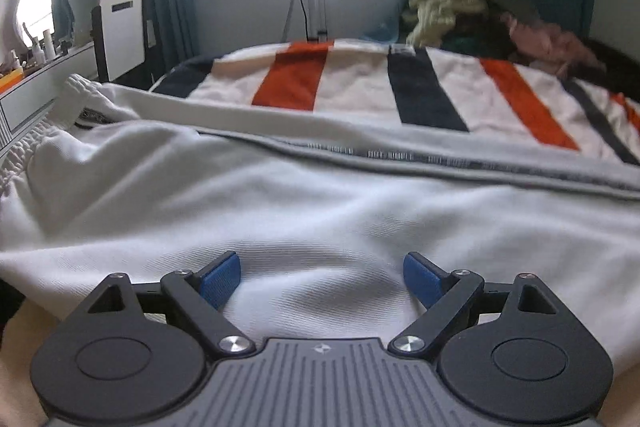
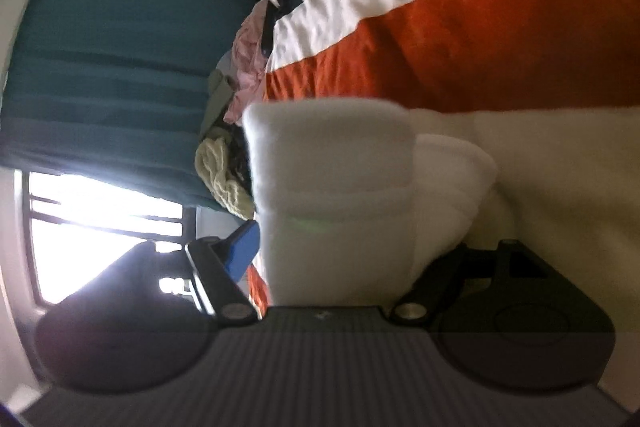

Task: Fold clothes
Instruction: 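Open the left gripper over the garment while the right gripper holds both cuffs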

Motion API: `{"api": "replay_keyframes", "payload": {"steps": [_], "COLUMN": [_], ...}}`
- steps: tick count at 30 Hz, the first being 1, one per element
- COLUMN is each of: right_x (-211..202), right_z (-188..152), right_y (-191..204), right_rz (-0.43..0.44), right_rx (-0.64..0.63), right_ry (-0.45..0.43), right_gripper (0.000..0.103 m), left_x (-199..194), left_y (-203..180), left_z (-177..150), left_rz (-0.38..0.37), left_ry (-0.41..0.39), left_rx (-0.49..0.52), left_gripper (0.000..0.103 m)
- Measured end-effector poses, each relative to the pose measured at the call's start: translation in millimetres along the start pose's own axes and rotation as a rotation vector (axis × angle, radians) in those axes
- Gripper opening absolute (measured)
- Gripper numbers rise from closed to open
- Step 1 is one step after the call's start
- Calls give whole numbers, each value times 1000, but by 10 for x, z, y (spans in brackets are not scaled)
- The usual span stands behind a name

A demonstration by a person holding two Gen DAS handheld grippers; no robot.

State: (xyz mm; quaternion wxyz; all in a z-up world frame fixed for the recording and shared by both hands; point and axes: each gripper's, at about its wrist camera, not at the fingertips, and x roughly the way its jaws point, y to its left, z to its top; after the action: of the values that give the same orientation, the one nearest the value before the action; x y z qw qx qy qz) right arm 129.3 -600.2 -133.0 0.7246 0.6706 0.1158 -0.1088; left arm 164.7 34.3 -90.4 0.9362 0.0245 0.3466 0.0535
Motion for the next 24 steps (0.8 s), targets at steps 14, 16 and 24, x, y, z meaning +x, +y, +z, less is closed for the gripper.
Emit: {"api": "replay_keyframes", "payload": {"steps": [14,16,24], "right_x": [-64,-106,-325], "right_z": [-437,-602,-1647], "right_y": [614,820,1590], "right_rz": [-220,-202,-42], "right_rx": [-468,-578,-1021], "right_ry": [-159,-187,-292], "right_gripper": [18,18,18], "left_x": [49,42,-159], "left_y": [53,66,192], "left_z": [3,23,169], "left_rz": [-17,-21,5], "left_ry": [38,40,-33], "left_rx": [1,-1,-14], "left_gripper": [91,91,91]}}
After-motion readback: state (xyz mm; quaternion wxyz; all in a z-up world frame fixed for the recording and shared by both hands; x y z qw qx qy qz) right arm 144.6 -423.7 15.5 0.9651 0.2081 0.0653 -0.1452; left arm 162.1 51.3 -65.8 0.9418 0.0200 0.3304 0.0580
